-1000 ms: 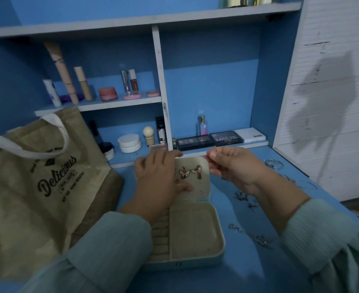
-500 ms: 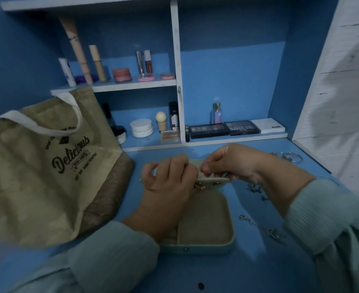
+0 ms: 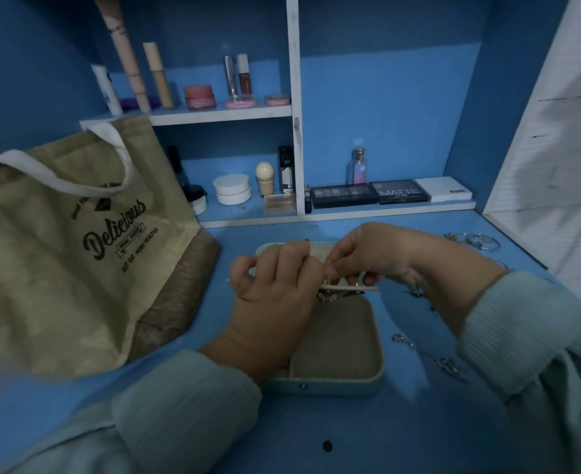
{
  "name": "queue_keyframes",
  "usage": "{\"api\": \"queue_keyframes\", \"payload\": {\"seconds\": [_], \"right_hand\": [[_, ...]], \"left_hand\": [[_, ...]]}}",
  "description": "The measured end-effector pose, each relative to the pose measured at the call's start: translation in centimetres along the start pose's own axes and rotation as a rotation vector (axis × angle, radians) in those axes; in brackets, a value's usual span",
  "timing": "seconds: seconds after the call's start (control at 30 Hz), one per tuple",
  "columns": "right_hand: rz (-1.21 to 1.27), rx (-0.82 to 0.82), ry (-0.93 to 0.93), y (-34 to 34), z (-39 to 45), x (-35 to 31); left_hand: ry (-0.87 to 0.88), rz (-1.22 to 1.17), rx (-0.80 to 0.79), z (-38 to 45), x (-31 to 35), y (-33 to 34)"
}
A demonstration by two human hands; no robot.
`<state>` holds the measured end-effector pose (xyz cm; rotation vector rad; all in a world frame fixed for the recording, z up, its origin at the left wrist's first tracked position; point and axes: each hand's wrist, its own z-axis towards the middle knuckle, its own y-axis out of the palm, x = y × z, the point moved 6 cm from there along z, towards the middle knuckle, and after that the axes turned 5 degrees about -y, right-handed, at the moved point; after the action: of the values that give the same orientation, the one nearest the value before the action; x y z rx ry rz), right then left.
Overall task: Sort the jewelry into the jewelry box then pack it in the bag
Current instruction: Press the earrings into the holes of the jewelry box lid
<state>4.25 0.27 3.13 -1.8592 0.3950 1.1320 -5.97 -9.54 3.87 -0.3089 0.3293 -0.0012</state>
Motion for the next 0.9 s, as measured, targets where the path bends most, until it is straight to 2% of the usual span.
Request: {"api": "queue_keyframes", "payload": {"seconds": [0.23,0.53,0.73,0.9], "right_hand": [[0.064,0.017,0.03,0.03,0.11,0.56],[-0.003,0.002,0.04,0.32,0.02,0.49],[-0.119,-0.044,0.039,0.38,-0.08,-0.1],[-0.047,-0.091,0.051,0.36,-0.28,0.38]], "left_hand": [[-0.002,-0.006,-0.009,-0.17,0.06,0.05],[-0.016,-0.037,0.019,-0.44,0.1,-0.22],[-0.012,-0.032,0.023,-0.45,0.18,-0.38],[-0.019,-0.027,0.027,-0.44,0.17,-0.33]]}}
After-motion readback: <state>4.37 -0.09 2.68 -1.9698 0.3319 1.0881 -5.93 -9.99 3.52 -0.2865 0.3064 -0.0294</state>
